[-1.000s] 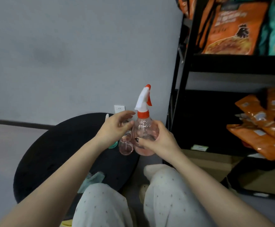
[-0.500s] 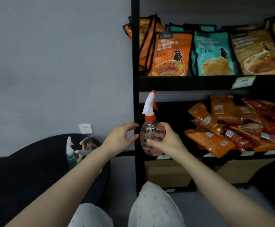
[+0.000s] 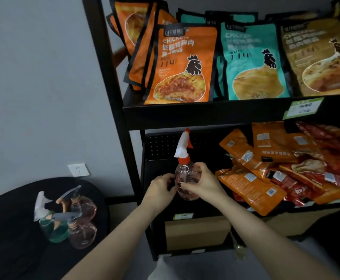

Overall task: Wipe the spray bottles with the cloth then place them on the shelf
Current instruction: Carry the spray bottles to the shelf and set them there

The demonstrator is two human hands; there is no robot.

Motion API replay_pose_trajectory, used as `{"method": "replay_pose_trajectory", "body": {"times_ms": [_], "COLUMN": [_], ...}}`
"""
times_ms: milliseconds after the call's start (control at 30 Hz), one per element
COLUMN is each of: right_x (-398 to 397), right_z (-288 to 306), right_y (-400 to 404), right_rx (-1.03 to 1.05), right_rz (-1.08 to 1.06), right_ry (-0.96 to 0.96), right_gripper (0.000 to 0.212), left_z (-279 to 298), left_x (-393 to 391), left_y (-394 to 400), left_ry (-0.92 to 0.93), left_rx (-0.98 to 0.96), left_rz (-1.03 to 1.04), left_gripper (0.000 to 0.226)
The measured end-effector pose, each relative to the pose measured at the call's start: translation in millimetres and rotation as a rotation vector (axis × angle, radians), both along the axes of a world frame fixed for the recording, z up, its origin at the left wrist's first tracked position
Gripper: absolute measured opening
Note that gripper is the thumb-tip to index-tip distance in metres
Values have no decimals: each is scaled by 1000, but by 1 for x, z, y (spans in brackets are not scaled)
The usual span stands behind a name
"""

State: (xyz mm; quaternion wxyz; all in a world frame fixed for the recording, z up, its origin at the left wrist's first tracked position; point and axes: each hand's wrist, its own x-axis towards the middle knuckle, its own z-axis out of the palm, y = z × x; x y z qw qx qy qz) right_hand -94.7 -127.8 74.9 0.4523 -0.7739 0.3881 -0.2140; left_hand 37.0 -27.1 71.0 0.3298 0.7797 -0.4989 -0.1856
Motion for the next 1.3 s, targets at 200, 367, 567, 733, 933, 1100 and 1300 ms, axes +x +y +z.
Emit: {"method": "replay_pose_trajectory", "body": {"times_ms": [200, 367, 567, 733, 933, 1100, 1300], "right_x": [44, 76, 116, 130, 135, 134, 112], "right_z": [-31, -56, -78, -96, -107, -106, -88], "right_y": [-35, -53, -69, -76, -84, -84, -72], "right_rx": [73, 226, 261, 232, 246, 255, 137], "right_rz": [22, 46, 93, 94, 63, 79, 51], "right_ry": [-14, -95, -74, -79, -84, -48, 45], "right_gripper": [69, 64, 72, 79, 79, 83, 87], "left_z": [-31, -49, -63, -68, -72, -74, -67], "left_x": [22, 38, 50, 59, 64, 64, 52], "left_y": [-40, -63, -78, -84, -91, -90, -72], "left_ry": [80, 184, 247, 296, 311, 323, 225], "left_rx": [43, 84, 105, 151, 183, 180, 118], "left_rz": [178, 278, 410, 433, 406, 391, 297], "left_gripper": [28, 29, 45, 59, 56, 64, 68]}}
